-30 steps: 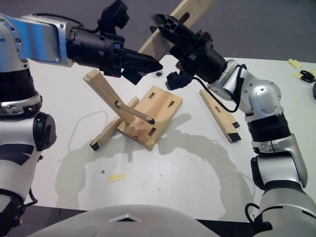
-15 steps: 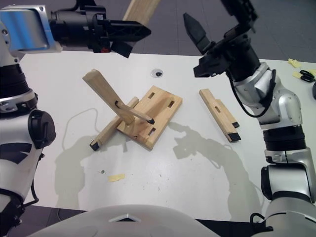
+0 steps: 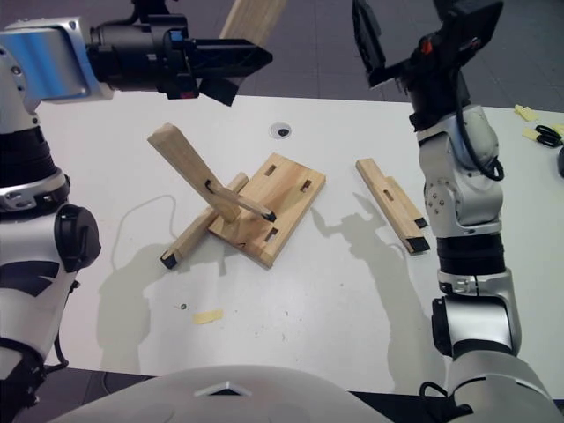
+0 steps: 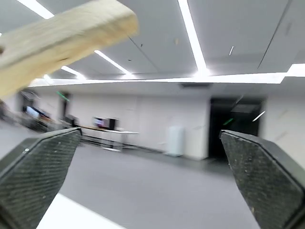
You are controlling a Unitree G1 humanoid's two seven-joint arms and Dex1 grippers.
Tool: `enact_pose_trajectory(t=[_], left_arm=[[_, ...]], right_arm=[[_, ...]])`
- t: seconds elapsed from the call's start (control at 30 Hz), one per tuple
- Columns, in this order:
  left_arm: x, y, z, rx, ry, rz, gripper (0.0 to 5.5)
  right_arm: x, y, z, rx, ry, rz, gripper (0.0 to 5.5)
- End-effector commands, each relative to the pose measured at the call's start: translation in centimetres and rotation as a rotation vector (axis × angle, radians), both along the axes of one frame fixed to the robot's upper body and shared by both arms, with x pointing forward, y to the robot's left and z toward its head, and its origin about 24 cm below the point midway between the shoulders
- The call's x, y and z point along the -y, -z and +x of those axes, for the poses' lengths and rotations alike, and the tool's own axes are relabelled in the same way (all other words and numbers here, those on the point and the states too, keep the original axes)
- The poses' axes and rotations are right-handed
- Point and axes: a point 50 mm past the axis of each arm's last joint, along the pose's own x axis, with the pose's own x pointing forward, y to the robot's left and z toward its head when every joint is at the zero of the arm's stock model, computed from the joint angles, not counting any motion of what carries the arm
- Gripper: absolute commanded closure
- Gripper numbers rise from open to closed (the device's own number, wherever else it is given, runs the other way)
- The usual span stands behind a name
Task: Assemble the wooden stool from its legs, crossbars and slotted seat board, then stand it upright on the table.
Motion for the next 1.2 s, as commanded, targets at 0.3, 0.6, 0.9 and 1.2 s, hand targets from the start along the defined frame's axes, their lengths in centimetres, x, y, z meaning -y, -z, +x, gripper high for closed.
enact_pose_trajectory(t=[0.3,0.6,0.9,1.2], left_arm=[[-0.5,-1.1,-1.9,0.228,0.162,-0.006,4.47],[-0.4,-0.5,-2.2,0.237,0.203,0.027,4.47],[-0.2,-0.1,-2.4,0.238,0.216,0.045,4.47],[-0.2,0.0,-2.4,0.228,0.221,0.041,4.47]], right_arm=[[-1.9,-1.6,-4.8,-0.271,-0.925,0.382,0.10],[-2.7,-5.5,-4.1,-0.091,-0.904,0.346,0.10],[-3.9,-7.6,-4.0,-0.055,-0.963,0.433,1.40],[-3.8,-7.1,-4.5,-0.071,-1.013,0.454,2.91]])
